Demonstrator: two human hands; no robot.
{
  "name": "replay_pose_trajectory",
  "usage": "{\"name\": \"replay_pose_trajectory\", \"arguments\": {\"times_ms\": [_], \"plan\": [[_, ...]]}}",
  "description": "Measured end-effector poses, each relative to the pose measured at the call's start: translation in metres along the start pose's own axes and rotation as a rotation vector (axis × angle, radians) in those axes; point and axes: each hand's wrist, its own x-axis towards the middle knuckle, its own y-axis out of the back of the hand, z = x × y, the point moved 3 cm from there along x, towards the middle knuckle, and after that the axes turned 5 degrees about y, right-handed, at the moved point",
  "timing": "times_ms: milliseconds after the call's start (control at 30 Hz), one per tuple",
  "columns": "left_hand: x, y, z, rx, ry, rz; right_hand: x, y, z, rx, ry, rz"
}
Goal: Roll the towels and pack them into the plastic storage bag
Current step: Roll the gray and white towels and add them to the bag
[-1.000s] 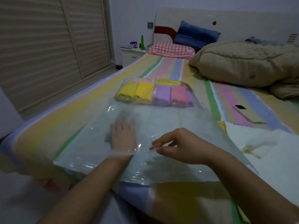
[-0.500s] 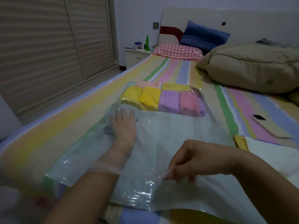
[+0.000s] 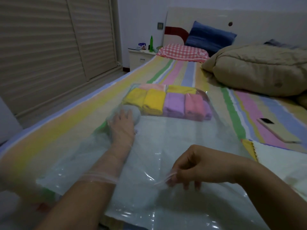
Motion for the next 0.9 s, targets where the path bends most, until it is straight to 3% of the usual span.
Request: {"name": "replay_pose_trajectory", "arguments": {"times_ms": [100,167,267,333,467,633,800,900], "plan": [[-0.01,0.007,-0.005,-0.092,-0.019,0.072,-0.01,-0.01,-0.004,-0.457,0.165,0.33],[-0.019,0.006,-0.009,-0.13,-0.098,0.14,-0.027,-0.029,-0.012,-0.567,0.392,0.536],[-0.035,0.004,-0.014,-0.135,-0.233,0.207,-0.047,-0.065,-0.012,-0.821,0.708,0.668],[-0.045,0.008,-0.016,-0.138,-0.294,0.226,-0.049,-0.087,0.0,-1.009,0.816,0.668],[-0.06,0.015,-0.018,-0.165,-0.359,0.292,-0.035,-0.124,0.034,-1.144,0.678,0.576],[-0.059,0.014,-0.014,-0.08,-0.374,0.31,-0.02,-0.139,0.04,-1.055,0.447,0.698],[-0.051,0.017,-0.007,0.022,-0.252,0.23,-0.005,-0.139,0.04,-1.081,0.559,0.818],[-0.036,0.005,-0.012,0.05,-0.267,0.207,-0.012,-0.126,0.028,-1.1,0.683,0.863]]}}
